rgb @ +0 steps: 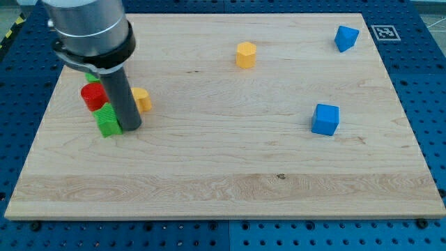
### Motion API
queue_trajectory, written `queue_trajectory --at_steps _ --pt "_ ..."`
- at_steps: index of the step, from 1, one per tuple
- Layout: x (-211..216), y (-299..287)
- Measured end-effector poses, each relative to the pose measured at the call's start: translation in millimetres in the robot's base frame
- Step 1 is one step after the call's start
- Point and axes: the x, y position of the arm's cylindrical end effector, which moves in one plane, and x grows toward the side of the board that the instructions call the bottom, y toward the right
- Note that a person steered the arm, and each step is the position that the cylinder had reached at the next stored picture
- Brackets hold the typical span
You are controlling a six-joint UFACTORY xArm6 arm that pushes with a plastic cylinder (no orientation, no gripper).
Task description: Move the green star to the bottom of red circle
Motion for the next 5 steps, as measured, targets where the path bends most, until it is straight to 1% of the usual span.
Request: queue_trajectory --at_steps 2,5 --pt "-1.1 -19.5" --pt "-7.2 -20.3"
